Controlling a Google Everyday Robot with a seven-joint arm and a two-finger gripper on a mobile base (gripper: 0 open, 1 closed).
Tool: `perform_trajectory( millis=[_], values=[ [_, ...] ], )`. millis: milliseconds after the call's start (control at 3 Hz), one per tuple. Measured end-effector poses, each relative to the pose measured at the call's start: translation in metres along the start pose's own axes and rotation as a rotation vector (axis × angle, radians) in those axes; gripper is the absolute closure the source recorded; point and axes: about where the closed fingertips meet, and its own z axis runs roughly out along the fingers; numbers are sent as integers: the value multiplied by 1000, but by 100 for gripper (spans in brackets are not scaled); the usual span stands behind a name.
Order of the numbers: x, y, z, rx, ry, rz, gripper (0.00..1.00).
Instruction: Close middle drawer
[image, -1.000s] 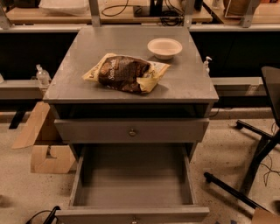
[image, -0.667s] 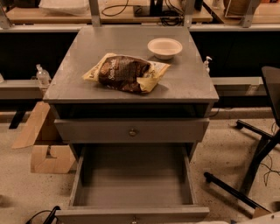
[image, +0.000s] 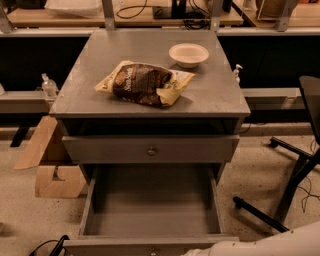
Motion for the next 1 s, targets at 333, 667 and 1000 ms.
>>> perform_trajectory(
  millis=[333,667,1000],
  values=[
    [25,-31,29,-10,-38,48,100],
    [37,-52,40,-1,-64,70,100],
    [36,-52,40,-1,-64,70,100]
  ],
)
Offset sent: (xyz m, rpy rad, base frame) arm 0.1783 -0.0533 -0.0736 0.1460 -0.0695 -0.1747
